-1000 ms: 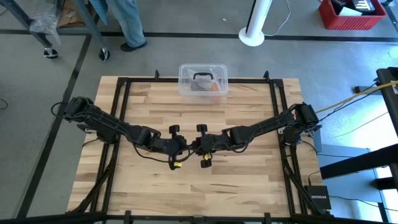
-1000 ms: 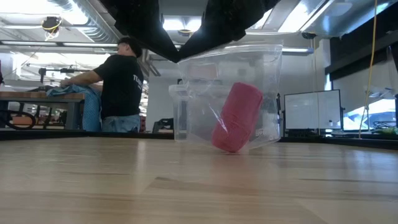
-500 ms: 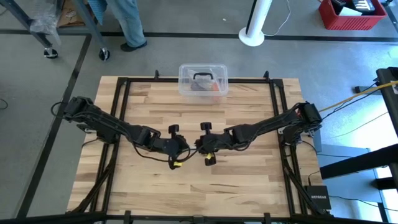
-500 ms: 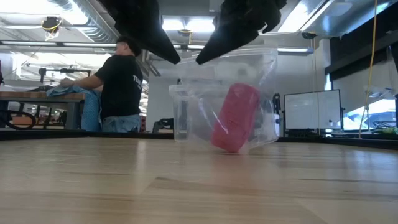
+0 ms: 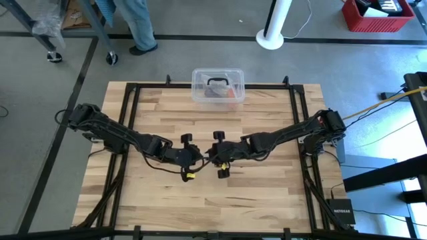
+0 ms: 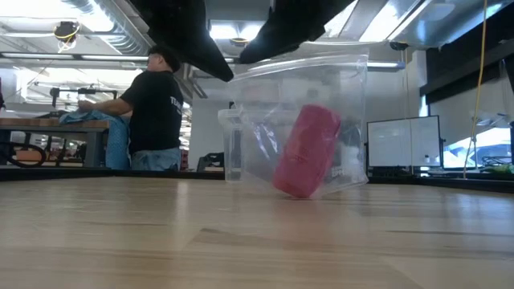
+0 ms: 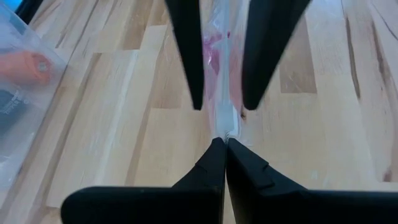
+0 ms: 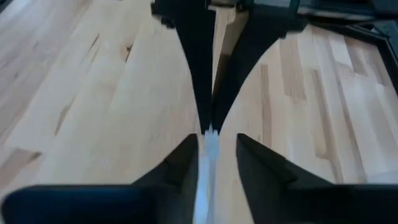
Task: Roll bandage
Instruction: Close the transparent zip lock bag
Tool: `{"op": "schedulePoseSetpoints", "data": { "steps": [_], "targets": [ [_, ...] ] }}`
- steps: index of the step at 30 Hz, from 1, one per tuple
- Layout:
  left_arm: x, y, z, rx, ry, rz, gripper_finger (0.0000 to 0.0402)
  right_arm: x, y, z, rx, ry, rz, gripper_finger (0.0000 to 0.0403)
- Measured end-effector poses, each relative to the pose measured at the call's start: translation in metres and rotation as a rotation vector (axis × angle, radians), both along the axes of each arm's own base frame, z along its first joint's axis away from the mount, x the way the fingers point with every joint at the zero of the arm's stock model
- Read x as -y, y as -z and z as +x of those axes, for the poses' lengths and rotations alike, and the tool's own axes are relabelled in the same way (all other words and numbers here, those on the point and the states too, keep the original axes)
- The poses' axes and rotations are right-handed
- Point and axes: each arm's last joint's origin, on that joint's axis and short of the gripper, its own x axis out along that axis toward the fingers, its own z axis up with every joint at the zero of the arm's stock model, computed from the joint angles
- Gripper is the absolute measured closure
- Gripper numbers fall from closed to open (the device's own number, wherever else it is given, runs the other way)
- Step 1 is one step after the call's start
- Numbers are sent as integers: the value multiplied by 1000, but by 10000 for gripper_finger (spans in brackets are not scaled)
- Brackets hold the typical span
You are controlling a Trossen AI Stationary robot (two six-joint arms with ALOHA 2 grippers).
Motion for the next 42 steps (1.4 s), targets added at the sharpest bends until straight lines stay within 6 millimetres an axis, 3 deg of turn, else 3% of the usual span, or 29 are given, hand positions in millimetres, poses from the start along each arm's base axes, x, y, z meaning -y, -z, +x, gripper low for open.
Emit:
{"op": "schedulePoseSetpoints", "data": {
  "steps": [4,9,17,26,34,42],
  "targets": [
    [0,0,0,1,0,0,401,0,2,2,4,-1,-1,251],
    [0,0,0,2,-1,1,401,-1,11,6,-8,-18,-25,244],
    [0,-1,1,7,-1,2,401,-2,21,11,-29,-14,-35,301],
    [0,0,0,6,-1,1,401,-2,19,10,-34,-26,-57,383],
    [0,-1,1,11,-3,2,401,-4,7,9,-103,-22,-73,364],
    [-2,4,-4,-49,-6,16,401,-5,6,1,-212,-13,-115,385]
  ]
}}
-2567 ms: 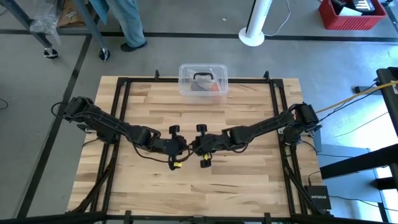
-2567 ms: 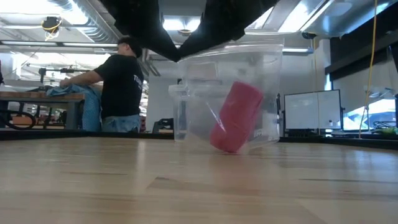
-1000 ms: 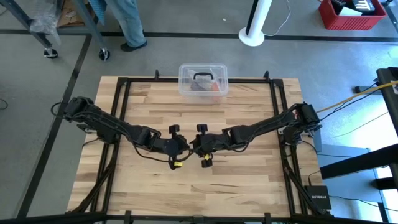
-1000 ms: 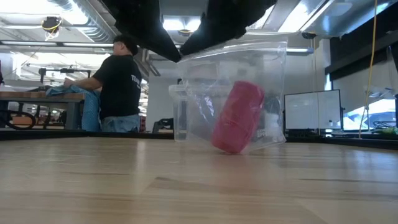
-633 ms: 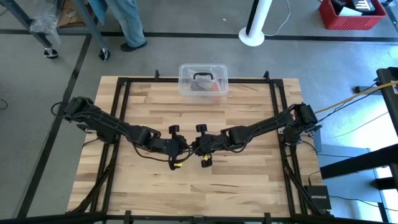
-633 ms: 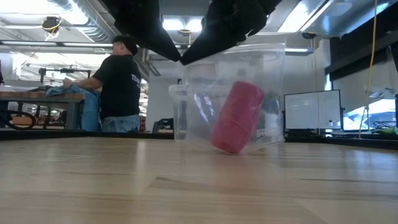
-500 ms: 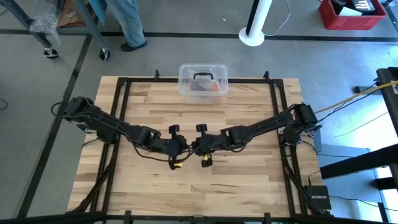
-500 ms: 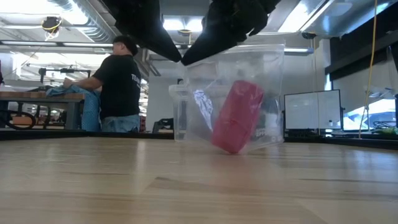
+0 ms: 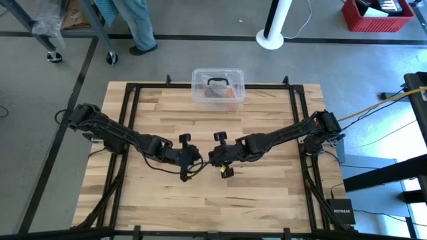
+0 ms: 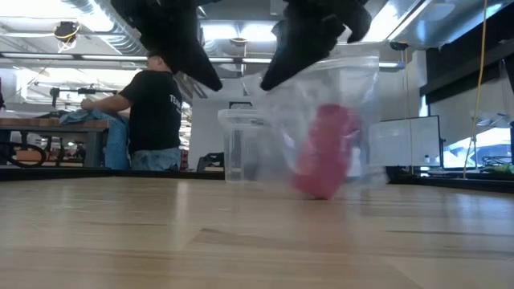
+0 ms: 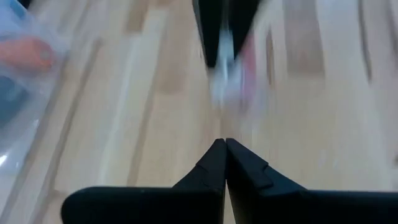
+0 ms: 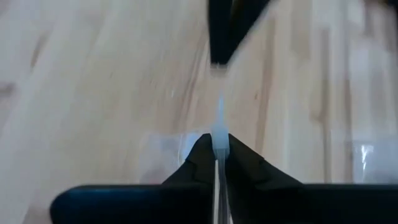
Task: Roll bandage
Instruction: Close the transparent zip lock bag
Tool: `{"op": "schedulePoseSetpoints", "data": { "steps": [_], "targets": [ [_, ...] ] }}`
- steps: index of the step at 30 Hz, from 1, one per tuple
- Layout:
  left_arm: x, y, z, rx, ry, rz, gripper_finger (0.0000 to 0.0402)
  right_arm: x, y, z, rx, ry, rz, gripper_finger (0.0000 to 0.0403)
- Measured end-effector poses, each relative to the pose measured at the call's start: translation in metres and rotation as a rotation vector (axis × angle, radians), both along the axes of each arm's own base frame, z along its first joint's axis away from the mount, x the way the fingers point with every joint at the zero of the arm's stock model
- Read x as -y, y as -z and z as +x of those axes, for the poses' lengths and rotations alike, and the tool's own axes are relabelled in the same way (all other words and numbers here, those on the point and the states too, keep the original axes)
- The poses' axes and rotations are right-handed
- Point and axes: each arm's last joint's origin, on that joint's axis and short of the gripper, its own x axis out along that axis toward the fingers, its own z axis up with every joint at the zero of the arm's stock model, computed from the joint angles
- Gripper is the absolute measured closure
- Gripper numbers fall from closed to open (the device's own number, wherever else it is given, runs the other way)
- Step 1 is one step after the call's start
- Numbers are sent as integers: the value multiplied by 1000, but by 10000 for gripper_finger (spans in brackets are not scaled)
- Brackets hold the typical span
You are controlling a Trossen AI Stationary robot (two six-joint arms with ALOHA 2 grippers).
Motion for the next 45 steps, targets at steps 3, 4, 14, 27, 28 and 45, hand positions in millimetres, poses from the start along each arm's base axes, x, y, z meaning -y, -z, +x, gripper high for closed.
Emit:
{"op": "schedulePoseSetpoints", "data": {
  "steps": [3,4,14,27,28,45],
  "targets": [
    [0,1,-1,-16,-8,-9,401,1,3,-4,-44,17,0,373],
    [0,2,-3,-29,-15,-7,401,2,4,-5,-63,28,-9,369],
    [2,-5,7,88,-29,-59,397,1,2,-3,-26,37,13,377],
    [0,11,25,104,-4,74,293,1,1,-2,-17,37,15,374],
    [0,11,25,105,-1,79,289,1,1,-2,-16,37,15,374],
    [-1,10,28,123,9,80,381,1,1,0,-2,38,19,371]
  ]
}}
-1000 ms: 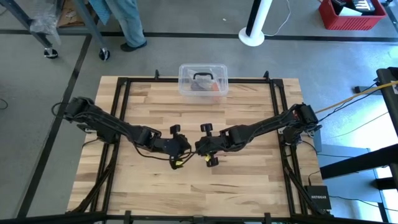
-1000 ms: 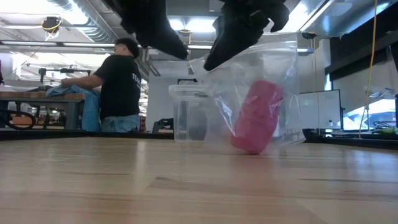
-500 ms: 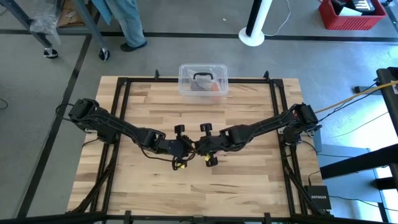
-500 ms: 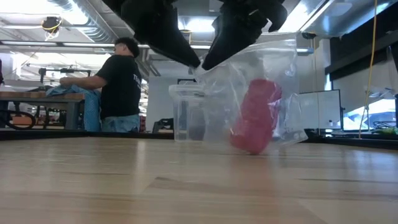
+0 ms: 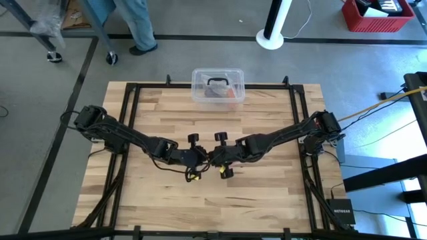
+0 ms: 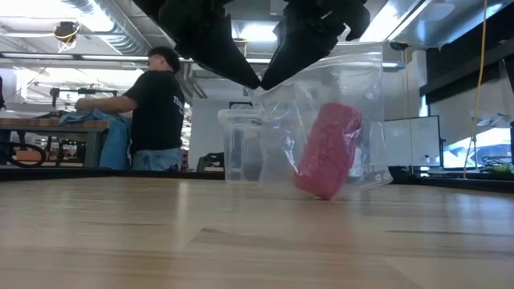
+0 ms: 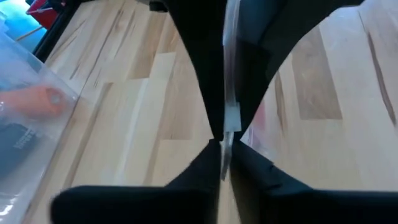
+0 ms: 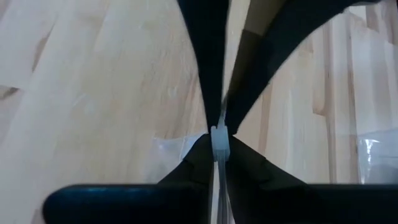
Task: Roll bandage
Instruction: Close the transparent zip lock bag
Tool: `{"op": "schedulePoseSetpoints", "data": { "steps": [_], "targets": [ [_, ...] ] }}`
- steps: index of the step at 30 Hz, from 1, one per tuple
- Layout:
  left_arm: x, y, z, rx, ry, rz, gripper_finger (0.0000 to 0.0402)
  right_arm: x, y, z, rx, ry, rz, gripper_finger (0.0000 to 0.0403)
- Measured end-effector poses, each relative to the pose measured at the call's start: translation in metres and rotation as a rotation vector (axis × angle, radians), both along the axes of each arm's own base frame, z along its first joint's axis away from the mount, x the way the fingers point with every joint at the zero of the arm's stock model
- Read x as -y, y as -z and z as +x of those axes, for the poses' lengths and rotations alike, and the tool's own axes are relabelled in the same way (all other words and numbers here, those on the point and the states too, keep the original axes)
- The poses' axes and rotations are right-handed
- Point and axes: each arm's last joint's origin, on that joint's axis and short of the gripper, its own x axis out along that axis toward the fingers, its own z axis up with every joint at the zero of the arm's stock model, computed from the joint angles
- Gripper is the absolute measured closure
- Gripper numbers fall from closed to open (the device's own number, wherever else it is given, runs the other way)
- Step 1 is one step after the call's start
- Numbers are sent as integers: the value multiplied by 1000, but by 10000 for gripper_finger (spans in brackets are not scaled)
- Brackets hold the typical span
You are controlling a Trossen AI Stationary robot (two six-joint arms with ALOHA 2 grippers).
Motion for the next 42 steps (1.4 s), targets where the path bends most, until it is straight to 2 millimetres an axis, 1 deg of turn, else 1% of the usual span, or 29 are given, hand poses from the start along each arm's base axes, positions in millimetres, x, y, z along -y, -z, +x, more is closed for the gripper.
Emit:
{"op": "schedulePoseSetpoints", "data": {
  "steps": [2,9,12,15,19,28,30,32,34,39,42],
  "targets": [
    [0,0,0,-2,4,6,395,0,0,0,0,0,1,370],
    [0,0,0,-2,4,7,399,0,0,0,3,11,9,368],
    [0,-1,0,4,1,8,400,0,-5,-1,-2,8,7,352],
    [0,-1,0,3,0,9,400,0,-16,-2,1,1,15,326],
    [0,-1,0,3,0,9,400,0,-18,-1,14,-7,23,306],
    [0,-1,1,10,4,10,400,0,-18,-1,11,-7,22,302],
    [0,-1,1,8,5,12,400,-1,-15,1,12,-6,22,302],
    [0,-1,0,7,5,12,400,-1,-12,2,3,-1,14,305],
    [0,-1,0,4,7,12,400,-1,-10,3,2,-3,9,318],
    [0,-1,0,3,8,12,400,-1,-10,3,1,-3,-3,376],
    [0,-1,0,5,7,11,400,0,-11,1,-8,-10,-20,382]
  ]
}}
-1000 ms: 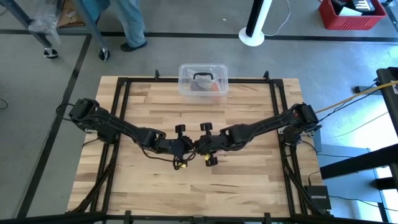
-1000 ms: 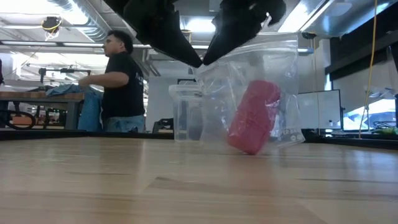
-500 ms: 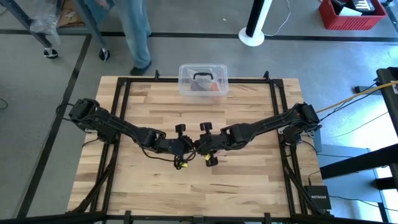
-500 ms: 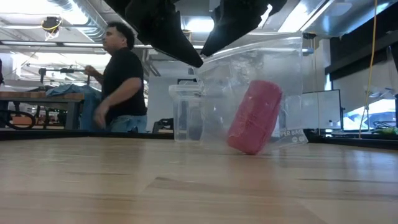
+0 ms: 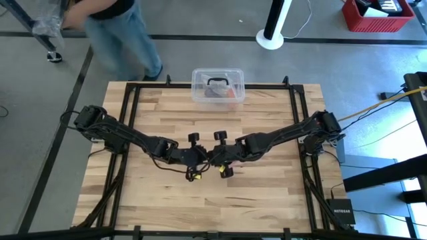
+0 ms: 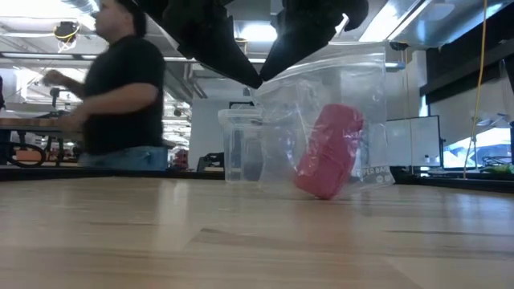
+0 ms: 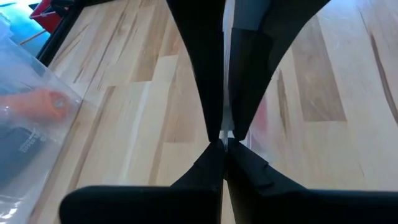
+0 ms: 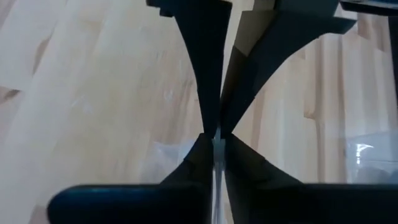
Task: Roll bandage
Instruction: Close the transparent zip lock bag
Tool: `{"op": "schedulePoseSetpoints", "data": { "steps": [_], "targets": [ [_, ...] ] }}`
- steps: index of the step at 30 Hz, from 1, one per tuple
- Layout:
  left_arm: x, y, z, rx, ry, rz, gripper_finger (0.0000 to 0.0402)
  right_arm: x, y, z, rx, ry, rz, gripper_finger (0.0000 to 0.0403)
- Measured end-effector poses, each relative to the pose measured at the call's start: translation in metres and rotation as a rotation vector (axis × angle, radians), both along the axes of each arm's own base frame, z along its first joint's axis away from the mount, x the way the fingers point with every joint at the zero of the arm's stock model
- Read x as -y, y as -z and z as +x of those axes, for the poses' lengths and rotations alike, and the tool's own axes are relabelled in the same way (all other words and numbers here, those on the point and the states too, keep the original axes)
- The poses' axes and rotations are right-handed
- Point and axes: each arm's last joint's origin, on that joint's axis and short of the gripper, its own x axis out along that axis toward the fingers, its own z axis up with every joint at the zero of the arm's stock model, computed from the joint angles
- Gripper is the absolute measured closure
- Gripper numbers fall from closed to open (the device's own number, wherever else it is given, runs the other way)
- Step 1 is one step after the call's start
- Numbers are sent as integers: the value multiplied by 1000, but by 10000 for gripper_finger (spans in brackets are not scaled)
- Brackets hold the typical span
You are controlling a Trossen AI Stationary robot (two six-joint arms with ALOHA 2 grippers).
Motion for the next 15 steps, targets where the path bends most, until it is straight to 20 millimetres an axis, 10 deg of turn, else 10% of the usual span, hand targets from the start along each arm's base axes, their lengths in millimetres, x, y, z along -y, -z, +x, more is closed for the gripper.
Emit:
{"op": "schedulePoseSetpoints", "data": {
  "steps": [15],
  "targets": [
    [0,-2,1,9,-7,-3,401,-1,-19,-26,-78,30,-16,383]
  ]
}}
